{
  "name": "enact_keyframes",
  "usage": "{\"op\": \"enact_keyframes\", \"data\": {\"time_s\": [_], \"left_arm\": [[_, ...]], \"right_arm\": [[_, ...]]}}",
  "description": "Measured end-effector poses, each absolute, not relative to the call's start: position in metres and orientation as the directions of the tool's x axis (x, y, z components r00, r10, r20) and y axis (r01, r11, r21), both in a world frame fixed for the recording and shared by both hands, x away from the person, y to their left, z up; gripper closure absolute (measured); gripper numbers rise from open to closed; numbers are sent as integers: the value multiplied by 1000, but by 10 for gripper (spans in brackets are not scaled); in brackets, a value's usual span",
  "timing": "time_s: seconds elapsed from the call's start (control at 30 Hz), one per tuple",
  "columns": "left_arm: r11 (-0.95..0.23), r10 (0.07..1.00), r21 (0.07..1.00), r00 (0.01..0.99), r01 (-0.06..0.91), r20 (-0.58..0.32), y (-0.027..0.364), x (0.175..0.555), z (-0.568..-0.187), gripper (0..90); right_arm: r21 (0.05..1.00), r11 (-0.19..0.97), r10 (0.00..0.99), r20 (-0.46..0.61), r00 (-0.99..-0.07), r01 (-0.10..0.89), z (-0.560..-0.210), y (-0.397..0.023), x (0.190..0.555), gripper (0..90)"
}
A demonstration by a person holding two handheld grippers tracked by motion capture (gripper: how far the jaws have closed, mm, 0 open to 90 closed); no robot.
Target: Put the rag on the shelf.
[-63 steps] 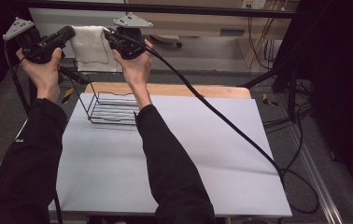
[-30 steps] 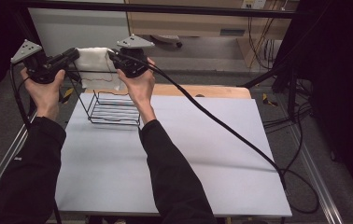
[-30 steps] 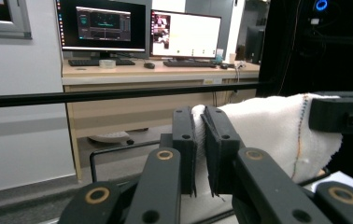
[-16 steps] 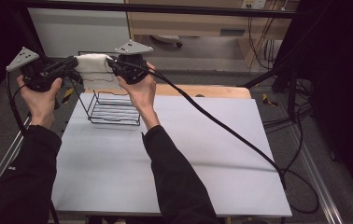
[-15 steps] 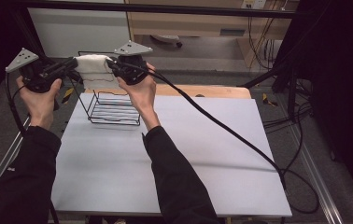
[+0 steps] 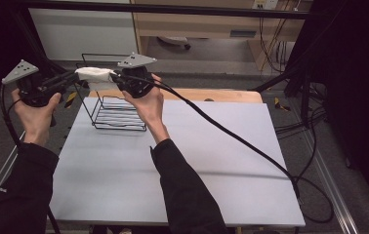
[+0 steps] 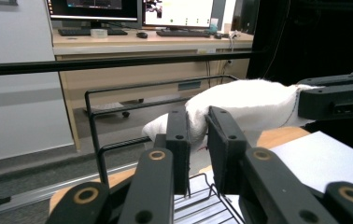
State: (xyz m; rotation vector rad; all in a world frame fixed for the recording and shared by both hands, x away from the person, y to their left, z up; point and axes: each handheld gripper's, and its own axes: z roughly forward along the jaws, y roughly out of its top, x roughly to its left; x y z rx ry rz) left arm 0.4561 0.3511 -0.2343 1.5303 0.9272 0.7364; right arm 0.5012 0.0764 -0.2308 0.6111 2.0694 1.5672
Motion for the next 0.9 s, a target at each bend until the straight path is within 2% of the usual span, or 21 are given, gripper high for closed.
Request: {"op": "enact_keyframes", "data": {"time_s": [0.17, 0.37, 0.6, 0.9], "left_arm": [[-65, 882, 985, 471, 157, -17, 353, 454, -215, 779], [-81, 877, 975, 480, 206, -28, 345, 467, -203, 876], [-132, 875, 950, 483, 281, -21, 334, 482, -210, 900], [-161, 858, 939, 514, 303, -19, 333, 479, -228, 900]], "right_arm": [[963, 261, 597, -108, -795, 65, -233, 75, 501, 824], [957, 285, 591, -125, -797, 61, -236, 76, 500, 821], [958, 279, 585, -112, -803, 70, -239, 74, 500, 820], [952, 297, 573, -120, -811, 69, -243, 73, 499, 800]]}}
